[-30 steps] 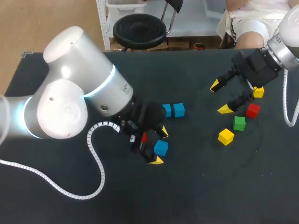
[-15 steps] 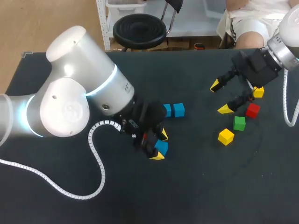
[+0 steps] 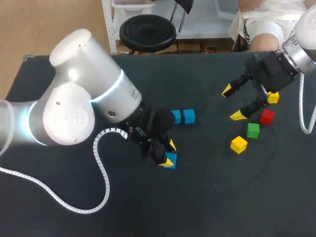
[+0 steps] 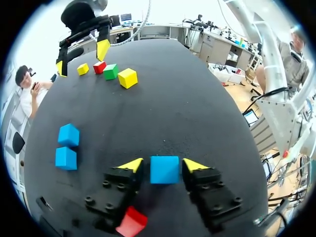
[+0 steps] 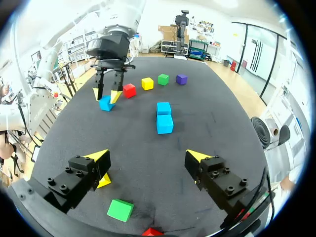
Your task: Place the blue cubes, place green cubes on the blue cubes, place the yellow cubes on the green cubes, then place the red cubes on the yellow cubes, and place purple cube on the red cubes.
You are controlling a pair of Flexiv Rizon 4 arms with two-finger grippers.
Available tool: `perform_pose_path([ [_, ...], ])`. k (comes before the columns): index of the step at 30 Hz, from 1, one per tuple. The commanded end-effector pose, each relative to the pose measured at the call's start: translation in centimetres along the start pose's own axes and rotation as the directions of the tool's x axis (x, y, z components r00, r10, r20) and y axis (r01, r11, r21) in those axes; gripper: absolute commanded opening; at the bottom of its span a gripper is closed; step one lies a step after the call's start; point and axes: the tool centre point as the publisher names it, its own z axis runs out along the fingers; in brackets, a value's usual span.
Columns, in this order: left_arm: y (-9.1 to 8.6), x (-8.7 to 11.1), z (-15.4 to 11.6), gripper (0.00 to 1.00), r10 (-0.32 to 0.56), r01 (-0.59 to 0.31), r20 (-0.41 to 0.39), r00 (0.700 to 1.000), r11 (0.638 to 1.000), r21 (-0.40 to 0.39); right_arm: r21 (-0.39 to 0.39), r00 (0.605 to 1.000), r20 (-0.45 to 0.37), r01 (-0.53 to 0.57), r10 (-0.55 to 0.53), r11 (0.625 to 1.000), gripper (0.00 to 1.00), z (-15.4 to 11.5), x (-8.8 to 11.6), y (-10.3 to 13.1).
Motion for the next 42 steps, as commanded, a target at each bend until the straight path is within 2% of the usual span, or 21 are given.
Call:
perform_pose_path([
  [1, -0.2, 0.3, -0.3, 1.0, -0.015, 0.015, -0.001, 1.0, 1.0, -0.009, 0.002, 1.0, 0.002, 0.001, -0.001, 1.0, 1.0, 0.0, 0.0, 0.1],
  [12, -0.1, 0.7, 0.0, 1.0, -0.048, 0.048, -0.007, 0.999, 0.999, -0.019, 0.002, 1.0, 0.002, 0.001, -0.001, 1.0, 1.0, 0.0, 0.0, 0.1],
  [18, 0.0, 1.0, -0.1, 1.0, -0.079, 0.079, -0.008, 0.997, 0.995, -0.058, 0.002, 1.0, 0.002, 0.001, -0.001, 1.0, 1.0, 0.0, 0.0, 0.1],
  [42, 0.5, 1.3, 0.1, 1.0, -0.112, 0.111, -0.009, 0.994, 0.992, -0.067, 0.002, 1.0, 0.002, 0.001, -0.001, 1.0, 1.0, 0.0, 0.0, 0.1],
])
